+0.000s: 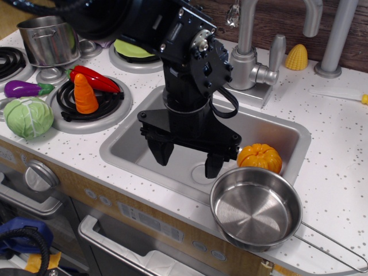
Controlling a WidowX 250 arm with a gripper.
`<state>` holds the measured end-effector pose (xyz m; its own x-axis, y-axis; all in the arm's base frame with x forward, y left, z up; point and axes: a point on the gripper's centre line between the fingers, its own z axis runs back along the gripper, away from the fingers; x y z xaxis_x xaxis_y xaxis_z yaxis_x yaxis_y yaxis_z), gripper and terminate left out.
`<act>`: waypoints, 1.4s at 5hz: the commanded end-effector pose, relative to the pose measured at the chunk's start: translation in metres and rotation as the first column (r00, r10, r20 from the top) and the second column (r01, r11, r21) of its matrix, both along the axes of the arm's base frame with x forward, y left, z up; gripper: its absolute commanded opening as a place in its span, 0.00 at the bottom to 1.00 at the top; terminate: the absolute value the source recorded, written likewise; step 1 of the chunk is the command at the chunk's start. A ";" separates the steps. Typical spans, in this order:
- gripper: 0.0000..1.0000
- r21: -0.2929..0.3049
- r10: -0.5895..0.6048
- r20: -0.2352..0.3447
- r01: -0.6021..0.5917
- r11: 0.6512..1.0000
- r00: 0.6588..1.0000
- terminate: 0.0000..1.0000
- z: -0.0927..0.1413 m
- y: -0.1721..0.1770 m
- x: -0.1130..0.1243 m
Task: Put pan in sink
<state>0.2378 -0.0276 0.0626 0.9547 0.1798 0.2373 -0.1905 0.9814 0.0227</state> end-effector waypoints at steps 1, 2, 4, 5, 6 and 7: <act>1.00 0.000 0.000 0.000 0.000 1.000 1.000 0.00 0.000 0.000 0.000; 1.00 0.002 -0.155 0.037 0.155 0.988 0.987 0.00 0.003 -0.004 0.007; 1.00 0.096 -0.418 0.001 0.416 0.904 0.908 0.00 0.006 -0.041 0.033; 1.00 0.074 -0.476 0.022 0.474 0.878 0.879 0.00 -0.008 -0.048 0.045; 1.00 0.058 -0.486 0.033 0.484 0.873 0.873 0.00 -0.021 -0.043 0.044; 1.00 0.071 -0.485 0.032 0.482 0.873 0.874 0.00 -0.031 -0.038 0.041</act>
<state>0.2722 -0.0632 0.0223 0.9082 -0.3304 0.2570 0.3201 0.9438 0.0823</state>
